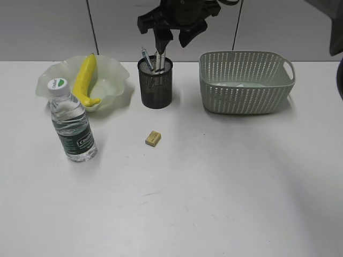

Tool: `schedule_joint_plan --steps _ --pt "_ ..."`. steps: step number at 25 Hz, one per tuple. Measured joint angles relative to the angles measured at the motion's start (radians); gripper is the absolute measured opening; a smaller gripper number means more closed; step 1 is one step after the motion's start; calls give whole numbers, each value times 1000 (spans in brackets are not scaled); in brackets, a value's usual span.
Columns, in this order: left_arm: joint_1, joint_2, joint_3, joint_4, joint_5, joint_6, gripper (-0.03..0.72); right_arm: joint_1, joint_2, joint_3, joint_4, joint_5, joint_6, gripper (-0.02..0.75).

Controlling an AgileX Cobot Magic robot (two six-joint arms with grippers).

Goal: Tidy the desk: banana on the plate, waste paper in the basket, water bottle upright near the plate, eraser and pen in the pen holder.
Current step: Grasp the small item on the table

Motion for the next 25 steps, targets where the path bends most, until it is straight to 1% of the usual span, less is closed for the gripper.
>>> schedule_joint_plan --steps 2,6,9,12,15,17,22,25 --pt "0 -1 0 0 0 0 337 -1 -9 2 21 12 -26 442" --pt "0 -1 0 0 0 0 337 11 -41 5 111 16 -83 407" --pt "0 -1 0 0 0 0 337 24 -105 25 112 16 -93 400" --pt "0 -1 0 0 0 0 337 29 -204 119 93 16 -95 397" --pt "0 -1 0 0 0 0 337 29 -323 282 50 16 -95 396" --pt "0 -1 0 0 0 0 337 28 -407 420 13 15 -95 394" --pt "0 -1 0 0 0 0 327 28 -640 760 -28 15 -97 394" --pt "0 -1 0 0 0 0 312 28 -788 988 -32 15 -97 393"
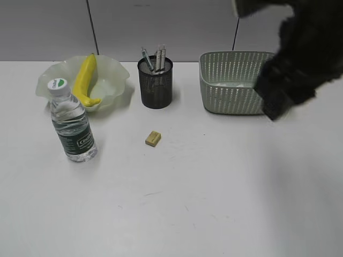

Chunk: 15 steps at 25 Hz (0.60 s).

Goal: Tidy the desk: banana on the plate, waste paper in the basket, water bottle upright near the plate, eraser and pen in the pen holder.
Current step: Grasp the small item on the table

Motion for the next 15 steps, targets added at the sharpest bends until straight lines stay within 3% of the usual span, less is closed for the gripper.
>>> schedule_joint_plan --steps 7,15 --pt "0 0 0 0 0 0 302 0 -403 487 9 -42 22 393" --pt "0 1 0 0 0 0 293 0 -954 842 23 -92 24 373"
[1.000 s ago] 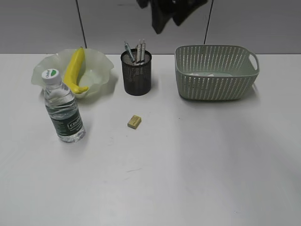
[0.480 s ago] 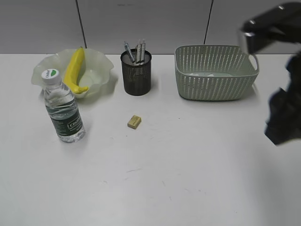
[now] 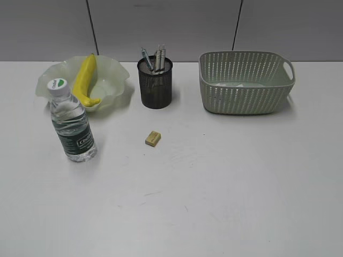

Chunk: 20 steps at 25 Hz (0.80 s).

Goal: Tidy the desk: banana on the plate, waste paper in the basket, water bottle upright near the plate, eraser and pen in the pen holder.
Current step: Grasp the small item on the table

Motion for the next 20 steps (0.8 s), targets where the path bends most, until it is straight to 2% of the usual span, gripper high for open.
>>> schedule_joint_plan --steps 6,10,15,20 --pt "0 69 -4 -27 -9 1 293 0 -391 37 1 -71 0 372" --pt "0 247 -37 -71 -87 10 293 0 -579 54 -2 -76 0 372" --pt "0 558 -123 -164 -253 106 293 0 -620 56 -18 -76 0 372" --pt "-3 915 -281 -237 -346 222 293 0 -621 56 -20 -77 0 370"
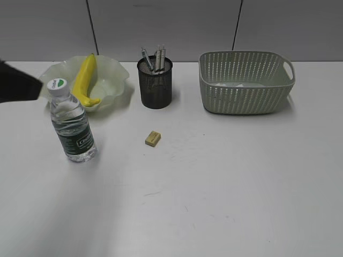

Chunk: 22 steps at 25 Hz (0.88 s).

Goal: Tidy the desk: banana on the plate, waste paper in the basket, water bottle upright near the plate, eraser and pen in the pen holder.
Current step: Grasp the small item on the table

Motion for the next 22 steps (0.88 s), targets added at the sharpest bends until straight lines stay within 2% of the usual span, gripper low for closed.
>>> schedule_joint_plan --steps 6,10,14,22 --pt "-74 372 -232 -11 -10 64 297 0 0 0 0 1 0 370" --pt "-124 581 -367 -12 -25 68 347 0 0 0 -2 1 0 370" --pt "-131 741 -477 -19 -33 49 415 0 0 0 -3 1 0 371" --pt "-131 1000 -677 -18 64 14 440 0 0 0 -3 0 0 371"
